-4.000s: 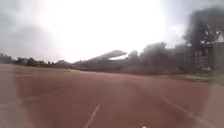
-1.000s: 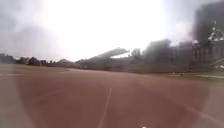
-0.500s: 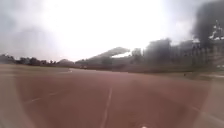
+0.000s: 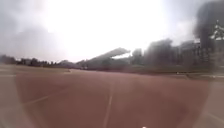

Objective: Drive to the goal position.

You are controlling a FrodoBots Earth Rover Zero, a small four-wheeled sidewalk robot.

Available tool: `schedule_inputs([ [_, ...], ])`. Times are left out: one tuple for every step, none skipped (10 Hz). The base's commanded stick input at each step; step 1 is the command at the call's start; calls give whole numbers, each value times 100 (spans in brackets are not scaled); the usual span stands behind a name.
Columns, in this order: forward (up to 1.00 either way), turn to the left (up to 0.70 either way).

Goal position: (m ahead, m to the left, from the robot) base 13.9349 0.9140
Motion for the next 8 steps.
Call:
schedule_inputs([
  [70,0],
  [70,0],
  [70,0],
  [70,0],
  [70,0],
  [70,0],
  [70,0],
  [70,0],
])
